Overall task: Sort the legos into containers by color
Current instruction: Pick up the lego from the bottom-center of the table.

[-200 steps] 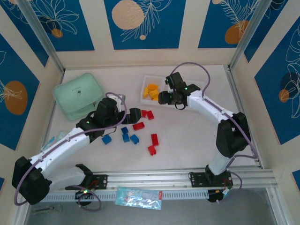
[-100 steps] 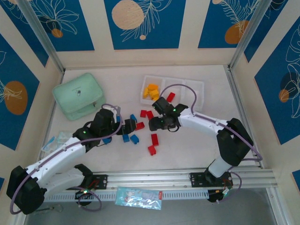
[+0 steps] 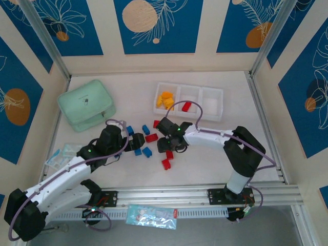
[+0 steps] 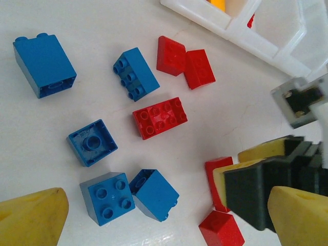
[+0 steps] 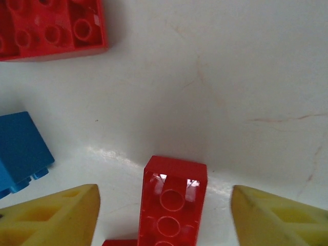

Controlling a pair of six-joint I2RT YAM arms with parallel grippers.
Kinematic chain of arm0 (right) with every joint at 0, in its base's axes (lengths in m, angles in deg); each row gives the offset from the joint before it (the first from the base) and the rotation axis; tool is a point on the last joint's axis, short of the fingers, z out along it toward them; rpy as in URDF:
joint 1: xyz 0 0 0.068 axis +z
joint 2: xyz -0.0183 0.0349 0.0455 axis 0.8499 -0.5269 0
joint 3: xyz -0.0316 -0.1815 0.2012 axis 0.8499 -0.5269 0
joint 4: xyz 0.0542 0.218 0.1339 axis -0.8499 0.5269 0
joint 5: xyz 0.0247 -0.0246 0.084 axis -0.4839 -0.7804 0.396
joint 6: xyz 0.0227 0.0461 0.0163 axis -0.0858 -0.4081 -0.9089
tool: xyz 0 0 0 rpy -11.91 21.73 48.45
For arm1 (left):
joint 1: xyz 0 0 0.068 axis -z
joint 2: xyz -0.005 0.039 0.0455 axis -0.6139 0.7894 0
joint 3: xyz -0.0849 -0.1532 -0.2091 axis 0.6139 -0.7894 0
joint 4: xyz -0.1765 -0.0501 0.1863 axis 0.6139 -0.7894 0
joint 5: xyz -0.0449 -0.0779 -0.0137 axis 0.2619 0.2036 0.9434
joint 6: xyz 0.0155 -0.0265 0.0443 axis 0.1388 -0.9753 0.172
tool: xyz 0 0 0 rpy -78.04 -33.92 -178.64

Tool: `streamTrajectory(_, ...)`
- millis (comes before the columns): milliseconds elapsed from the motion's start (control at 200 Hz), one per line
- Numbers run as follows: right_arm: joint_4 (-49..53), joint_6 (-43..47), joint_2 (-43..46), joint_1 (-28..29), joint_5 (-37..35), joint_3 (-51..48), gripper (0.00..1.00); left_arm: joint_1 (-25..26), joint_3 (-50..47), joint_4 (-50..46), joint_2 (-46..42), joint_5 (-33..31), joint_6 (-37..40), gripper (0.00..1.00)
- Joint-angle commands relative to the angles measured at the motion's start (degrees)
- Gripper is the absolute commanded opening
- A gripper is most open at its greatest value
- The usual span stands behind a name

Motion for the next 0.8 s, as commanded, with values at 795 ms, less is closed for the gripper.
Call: streamTrajectory(795,-0.01,1.59,6.19,-1.8,-1.56,-1.12,0.3,-0.55,3.12,-0.65,0.75,0.45,1.65,0.99)
